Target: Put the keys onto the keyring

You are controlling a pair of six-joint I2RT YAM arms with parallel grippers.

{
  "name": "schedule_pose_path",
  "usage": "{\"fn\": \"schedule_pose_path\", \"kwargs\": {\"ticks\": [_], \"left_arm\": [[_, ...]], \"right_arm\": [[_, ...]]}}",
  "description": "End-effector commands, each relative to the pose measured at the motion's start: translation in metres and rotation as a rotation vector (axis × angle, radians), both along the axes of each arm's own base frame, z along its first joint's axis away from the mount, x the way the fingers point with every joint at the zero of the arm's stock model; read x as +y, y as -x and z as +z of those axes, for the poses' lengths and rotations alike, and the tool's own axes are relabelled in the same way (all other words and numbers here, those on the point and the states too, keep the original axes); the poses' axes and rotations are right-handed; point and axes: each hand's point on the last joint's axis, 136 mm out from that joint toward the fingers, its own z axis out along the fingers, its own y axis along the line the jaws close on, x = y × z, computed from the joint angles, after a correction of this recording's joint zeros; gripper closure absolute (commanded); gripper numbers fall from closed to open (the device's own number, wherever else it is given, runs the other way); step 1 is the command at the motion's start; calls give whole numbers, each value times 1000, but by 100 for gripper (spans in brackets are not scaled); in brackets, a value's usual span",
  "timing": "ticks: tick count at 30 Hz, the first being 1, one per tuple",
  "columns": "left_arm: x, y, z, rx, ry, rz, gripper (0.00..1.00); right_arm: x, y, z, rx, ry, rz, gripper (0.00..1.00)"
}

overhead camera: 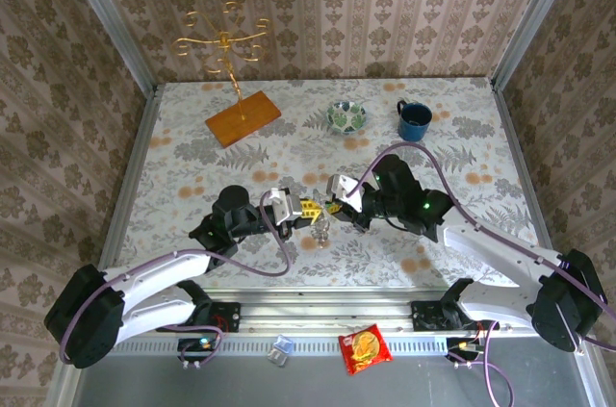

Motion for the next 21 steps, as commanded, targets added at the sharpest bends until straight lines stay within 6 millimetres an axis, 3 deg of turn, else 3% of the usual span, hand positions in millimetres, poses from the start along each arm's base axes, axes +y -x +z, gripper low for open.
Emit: {"fn": "schedule_pose_path", "kwargs": {"ticks": [1, 8, 9, 14, 21], "left_arm": [[0, 3, 14, -40, 22, -25, 100], [-1, 0, 8, -33, 6, -15, 100], [-1, 0, 8, -32, 4, -15, 97], [2, -7, 9, -41, 7, 34, 59], [17, -20, 18, -79, 46, 173, 43]], "right_arm": [[-5, 3, 16, -41, 32, 9, 100], [-7, 8, 28, -57, 53, 19, 100], [-7, 8, 30, -60, 57, 16, 100], [-10, 5, 35, -75, 83, 2, 100], [-14, 0, 39, -80, 130, -23, 100]]}}
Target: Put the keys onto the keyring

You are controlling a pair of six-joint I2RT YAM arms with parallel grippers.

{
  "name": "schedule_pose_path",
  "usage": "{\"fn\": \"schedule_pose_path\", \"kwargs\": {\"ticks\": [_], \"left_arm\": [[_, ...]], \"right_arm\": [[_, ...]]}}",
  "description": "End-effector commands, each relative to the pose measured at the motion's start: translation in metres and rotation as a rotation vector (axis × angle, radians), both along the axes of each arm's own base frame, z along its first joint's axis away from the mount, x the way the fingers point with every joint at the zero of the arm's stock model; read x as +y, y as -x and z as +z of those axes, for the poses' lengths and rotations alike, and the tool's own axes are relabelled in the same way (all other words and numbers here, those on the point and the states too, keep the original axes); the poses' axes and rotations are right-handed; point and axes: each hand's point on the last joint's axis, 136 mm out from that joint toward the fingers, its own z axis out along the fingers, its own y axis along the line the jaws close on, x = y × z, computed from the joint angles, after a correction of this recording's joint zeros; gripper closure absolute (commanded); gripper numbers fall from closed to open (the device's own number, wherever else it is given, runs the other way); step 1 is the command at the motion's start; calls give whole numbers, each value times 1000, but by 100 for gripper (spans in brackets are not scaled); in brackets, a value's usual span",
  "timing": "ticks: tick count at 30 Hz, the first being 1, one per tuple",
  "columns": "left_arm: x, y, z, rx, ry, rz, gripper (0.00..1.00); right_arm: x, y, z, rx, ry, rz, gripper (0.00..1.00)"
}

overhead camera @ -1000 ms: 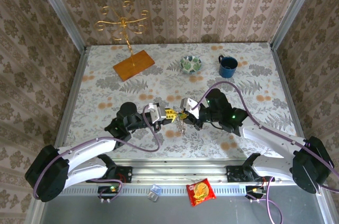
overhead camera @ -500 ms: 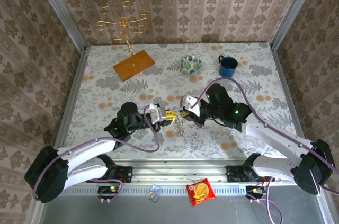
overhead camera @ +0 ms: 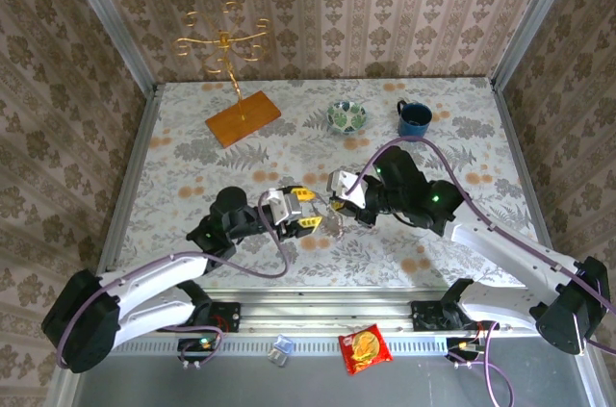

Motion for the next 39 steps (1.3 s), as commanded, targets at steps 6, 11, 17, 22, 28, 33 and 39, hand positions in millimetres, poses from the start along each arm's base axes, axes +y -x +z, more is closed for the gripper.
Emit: {"fn": "schedule_pose_path", "kwargs": {"ticks": [6, 11, 17, 22, 28, 33, 39], "left_arm": [[52, -50, 22, -23, 84, 440, 39], [95, -71, 33, -1, 150, 690, 38], [136, -72, 56, -5, 244, 850, 35], [163, -73, 64, 36, 293, 970, 35], [189, -76, 65, 74, 355, 1094, 35], [192, -78, 58, 85, 354, 1116, 35], [194, -81, 54, 77, 330, 1133, 34]], "right_arm": [[7, -5, 14, -24, 23, -12, 100], [33, 0, 19, -10, -7, 19, 100], [81, 17, 17, 45, -107, 69, 100], [114, 13, 27, 65, -198, 91, 100], [135, -8, 6, 89, -222, 48, 100], [120, -33, -31, 145, -177, -53, 100], [68, -56, -89, 131, 70, -138, 100]]}}
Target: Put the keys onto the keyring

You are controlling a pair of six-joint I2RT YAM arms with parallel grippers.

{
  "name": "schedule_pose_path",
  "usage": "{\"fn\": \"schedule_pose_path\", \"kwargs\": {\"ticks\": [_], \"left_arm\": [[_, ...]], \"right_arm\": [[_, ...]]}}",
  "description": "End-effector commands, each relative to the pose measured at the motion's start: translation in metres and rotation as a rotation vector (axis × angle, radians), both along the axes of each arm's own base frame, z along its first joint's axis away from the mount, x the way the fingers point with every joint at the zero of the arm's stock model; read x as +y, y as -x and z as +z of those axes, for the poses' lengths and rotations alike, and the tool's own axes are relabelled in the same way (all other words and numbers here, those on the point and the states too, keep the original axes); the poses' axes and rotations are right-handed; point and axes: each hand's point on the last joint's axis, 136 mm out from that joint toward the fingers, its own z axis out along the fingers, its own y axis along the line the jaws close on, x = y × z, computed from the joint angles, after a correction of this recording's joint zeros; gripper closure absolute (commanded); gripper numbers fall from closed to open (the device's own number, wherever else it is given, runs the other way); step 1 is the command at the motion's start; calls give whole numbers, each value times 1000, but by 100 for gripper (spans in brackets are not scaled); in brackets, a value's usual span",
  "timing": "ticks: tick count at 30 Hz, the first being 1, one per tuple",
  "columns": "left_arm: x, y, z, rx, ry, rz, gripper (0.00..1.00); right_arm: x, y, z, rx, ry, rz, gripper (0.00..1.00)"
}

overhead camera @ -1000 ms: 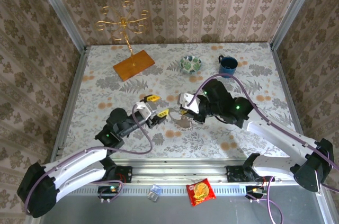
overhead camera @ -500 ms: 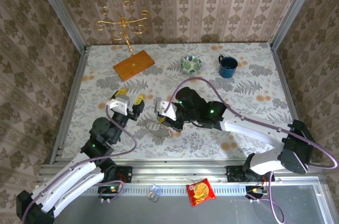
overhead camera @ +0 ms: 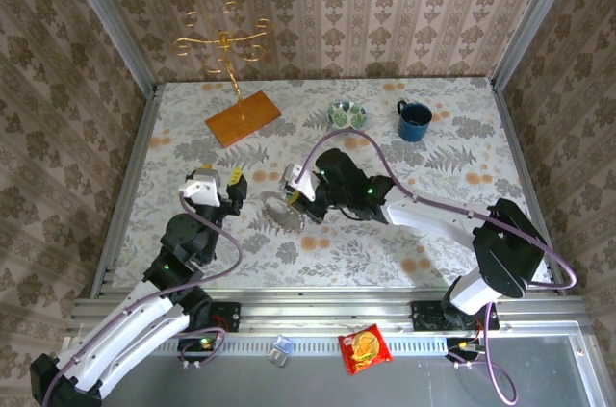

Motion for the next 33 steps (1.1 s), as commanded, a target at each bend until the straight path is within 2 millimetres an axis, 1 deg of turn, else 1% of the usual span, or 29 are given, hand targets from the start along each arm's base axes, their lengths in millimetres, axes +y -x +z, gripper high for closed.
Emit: {"fn": "schedule_pose_path", "kwargs": {"ticks": [1, 7, 10, 14, 17, 18, 20, 24, 26, 27, 29, 31, 33], "left_arm": [[7, -2, 0, 8, 18, 35, 34], [7, -4, -2, 13, 13, 33, 34], [7, -4, -3, 17, 8, 37, 34], [6, -7, -7, 30, -7, 39, 34], [5, -8, -9, 37, -14, 37, 34], [4, -8, -9, 39, -15, 36, 34], [4, -9, -10, 41, -16, 36, 34], [4, -10, -13, 51, -25, 36, 34], [4, -10, -13, 55, -26, 37, 34], [4, -10, -14, 56, -28, 37, 34], [4, -10, -14, 63, -32, 36, 34], [4, -10, -16, 73, -42, 35, 34], [4, -10, -17, 81, -46, 33, 34]], "right_arm": [[-32, -8, -37, -16, 185, -20, 100], [-77, -10, -82, -47, 488, 42, 100], [-95, -7, -97, -47, 609, 67, 100], [-116, -5, -109, -43, 729, 85, 100], [-127, -4, -117, -41, 797, 96, 100], [-134, 0, -121, -25, 834, 107, 100], [-143, 2, -127, -16, 880, 117, 100], [-159, 3, -134, -13, 958, 120, 100], [-167, -1, -138, -11, 989, 109, 96], [-170, -5, -138, -18, 1000, 94, 92], [-176, -14, -137, -27, 1014, 52, 78], [-178, -21, -133, -33, 1007, 17, 69], [-178, -28, -125, -38, 980, -17, 65]]}}
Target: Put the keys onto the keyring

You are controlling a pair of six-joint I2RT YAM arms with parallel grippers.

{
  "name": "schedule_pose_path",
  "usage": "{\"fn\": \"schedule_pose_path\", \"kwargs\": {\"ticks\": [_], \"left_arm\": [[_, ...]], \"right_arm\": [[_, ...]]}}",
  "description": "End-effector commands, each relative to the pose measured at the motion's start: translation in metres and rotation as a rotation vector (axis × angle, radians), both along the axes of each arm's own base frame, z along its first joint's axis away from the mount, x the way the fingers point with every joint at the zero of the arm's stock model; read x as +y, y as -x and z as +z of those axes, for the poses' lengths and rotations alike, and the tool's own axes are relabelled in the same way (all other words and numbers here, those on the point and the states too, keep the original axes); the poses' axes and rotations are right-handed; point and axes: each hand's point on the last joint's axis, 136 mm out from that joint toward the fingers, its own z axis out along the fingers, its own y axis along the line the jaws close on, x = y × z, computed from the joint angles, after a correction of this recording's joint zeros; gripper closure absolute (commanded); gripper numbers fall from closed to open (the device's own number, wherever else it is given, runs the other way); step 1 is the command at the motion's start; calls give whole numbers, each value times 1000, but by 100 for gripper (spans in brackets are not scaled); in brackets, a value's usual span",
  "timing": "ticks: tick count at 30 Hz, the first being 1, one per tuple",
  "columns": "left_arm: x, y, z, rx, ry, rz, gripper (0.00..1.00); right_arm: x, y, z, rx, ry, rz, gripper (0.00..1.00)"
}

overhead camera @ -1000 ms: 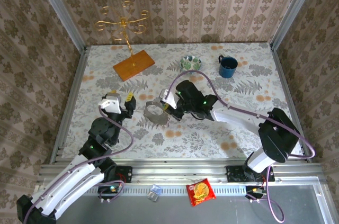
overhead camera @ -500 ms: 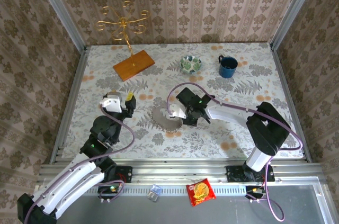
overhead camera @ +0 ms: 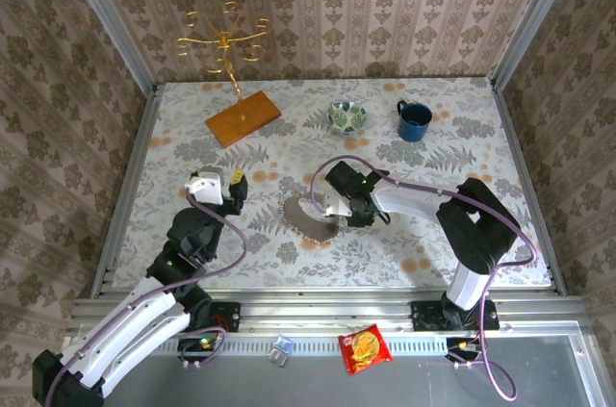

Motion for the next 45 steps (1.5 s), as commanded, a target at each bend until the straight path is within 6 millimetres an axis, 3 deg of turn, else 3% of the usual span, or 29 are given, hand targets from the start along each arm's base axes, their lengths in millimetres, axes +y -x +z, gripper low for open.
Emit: {"fn": "schedule_pose_path", "kwargs": {"ticks": [1, 6, 13, 18, 22, 35, 45], "left_arm": [[0, -1, 5, 11, 15, -3, 34], [-7, -4, 0, 45, -6, -27, 34], [-22, -13, -18, 133, -15, -66, 34], [-32, -20, -39, 213, 5, -104, 32], [-33, -23, -60, 281, 35, -102, 32], [-26, -20, -67, 289, 54, -79, 32], [-25, -21, -68, 289, 52, -73, 32]], "right_arm": [[-9, -10, 11, -34, 10, -50, 64], [12, -2, 43, -14, -202, -106, 63], [49, 38, 71, 158, -468, -322, 66], [54, 60, 58, 203, -446, -447, 67], [53, 61, 45, 212, -383, -510, 67], [66, 56, 17, 266, -281, -497, 67], [63, 47, 4, 239, -219, -498, 71]]}}
